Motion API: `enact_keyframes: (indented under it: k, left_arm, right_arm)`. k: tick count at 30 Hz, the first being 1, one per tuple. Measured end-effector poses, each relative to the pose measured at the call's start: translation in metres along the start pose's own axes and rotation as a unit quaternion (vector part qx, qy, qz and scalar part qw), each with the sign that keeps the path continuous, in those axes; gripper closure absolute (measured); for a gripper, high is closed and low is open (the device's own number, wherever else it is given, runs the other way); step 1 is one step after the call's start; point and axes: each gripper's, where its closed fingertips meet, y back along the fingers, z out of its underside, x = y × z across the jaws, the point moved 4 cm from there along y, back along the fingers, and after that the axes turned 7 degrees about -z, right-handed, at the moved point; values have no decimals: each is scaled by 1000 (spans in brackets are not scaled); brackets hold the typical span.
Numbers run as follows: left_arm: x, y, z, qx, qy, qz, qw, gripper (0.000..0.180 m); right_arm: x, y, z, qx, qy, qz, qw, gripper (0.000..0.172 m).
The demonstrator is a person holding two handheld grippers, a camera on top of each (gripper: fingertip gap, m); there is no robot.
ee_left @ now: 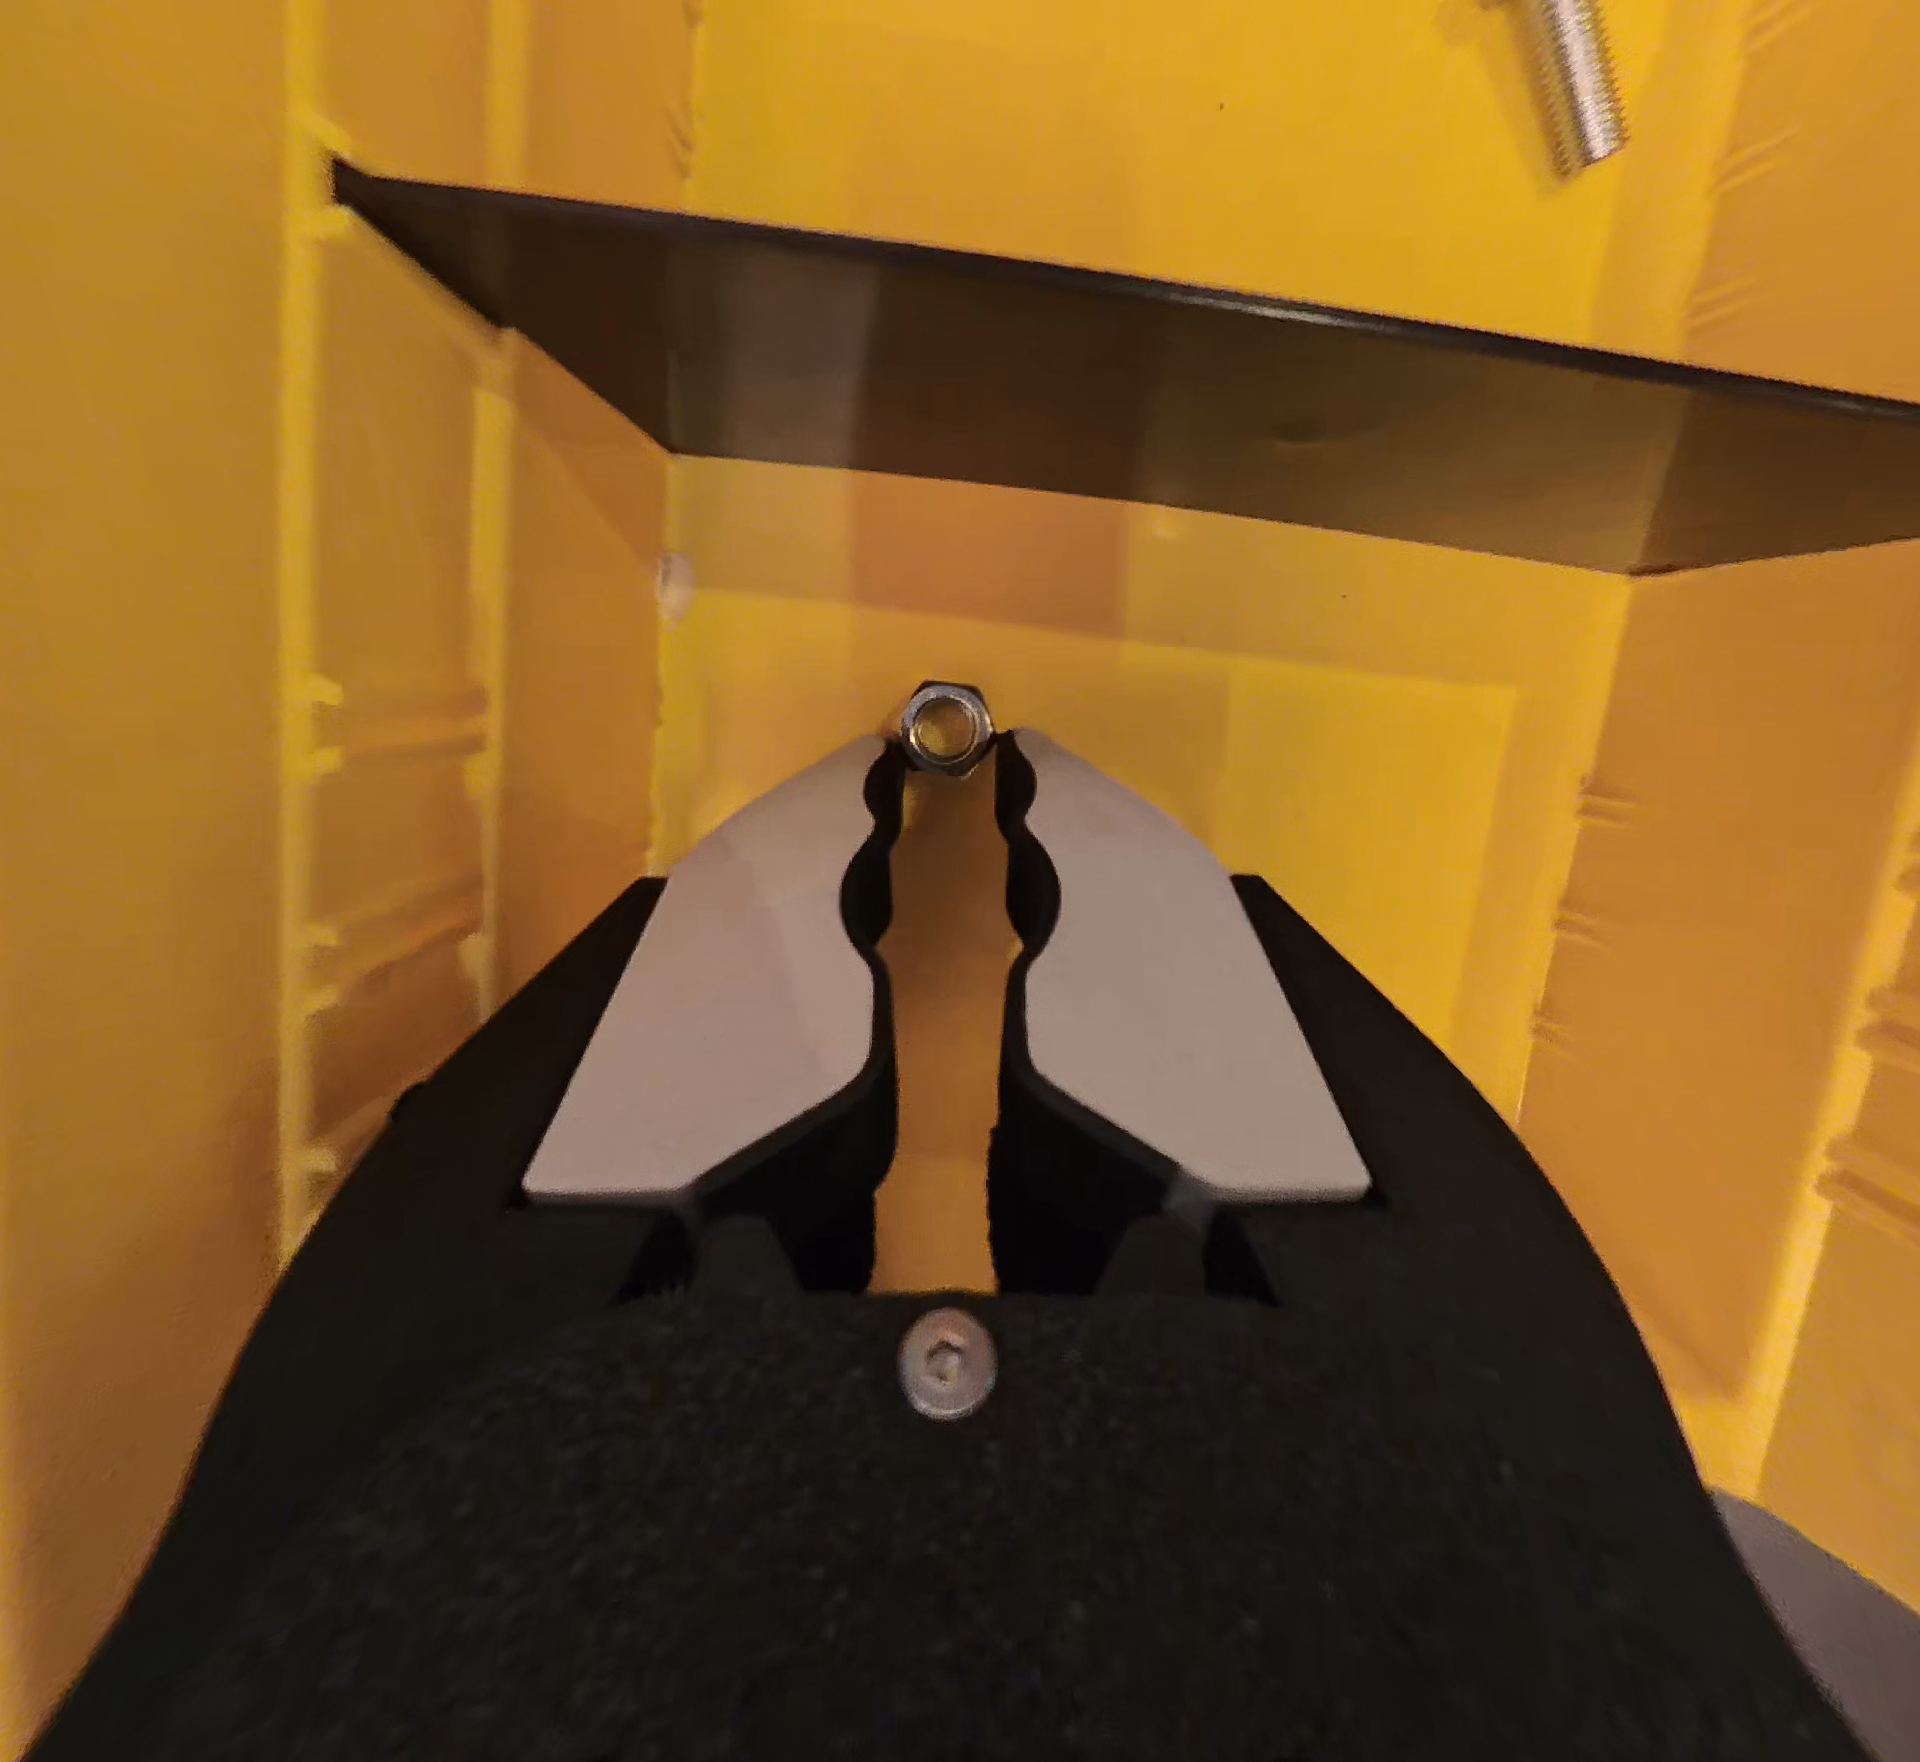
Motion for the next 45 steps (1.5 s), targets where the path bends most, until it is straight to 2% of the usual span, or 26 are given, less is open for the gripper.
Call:
enact_keyframes:
  k: [3, 6, 8, 10, 13, 15, 17, 19, 22, 26, 35, 41, 45]
  left_arm:
    - [5, 16, -4, 28, -23, 18, 999, 164]
    - [14, 52, -20, 90, -72, 42, 992, 164]
    - [30, 88, -39, 148, -122, 74, 979, 164]
    - [59, 126, -55, 199, -200, 133, 950, 164]
    - [123, 166, -65, 235, -342, 228, 881, 164]
    - [173, 173, -56, 230, -449, 297, 811, 165]
    - [218, 159, -45, 207, -539, 324, 750, 164]
    - [254, 129, -41, 182, -618, 307, 701, 165]
    - [298, 84, -38, 130, -681, 318, 647, 165]
    - [331, 44, -39, 58, -701, 343, 623, 165]
    - [342, 15, -26, 31, -748, 331, 575, 165]
    - [339, 5, -14, 25, -762, 327, 558, 166]
    - [341, 6, -12, 27, -758, 334, 559, 166]
  right_arm:
    - [0, 1, -1, 2, 4, 5, 1000, 151]
    - [2, 5, -3, 8, 7, 17, 1000, 151]
    - [4, 8, -6, 20, 7, 25, 999, 151]
    - [6, 10, -10, 33, 3, 29, 999, 151]
    - [6, 13, -14, 54, -3, 27, 998, 152]
    - [7, 14, -15, 60, -6, 29, 998, 152]
    - [7, 14, -14, 57, -3, 35, 998, 151]
    - [7, 14, -11, 52, 0, 42, 998, 151]
    - [7, 11, -7, 38, 4, 46, 998, 151]
    - [7, 5, 1, 8, 14, 55, 998, 151]
    - [4, -6, 10, -21, 9, 37, 999, 151]
    - [2, -10, 12, -26, 0, 20, 999, 151]
    - [1, -10, 13, -28, -1, 22, 999, 151]
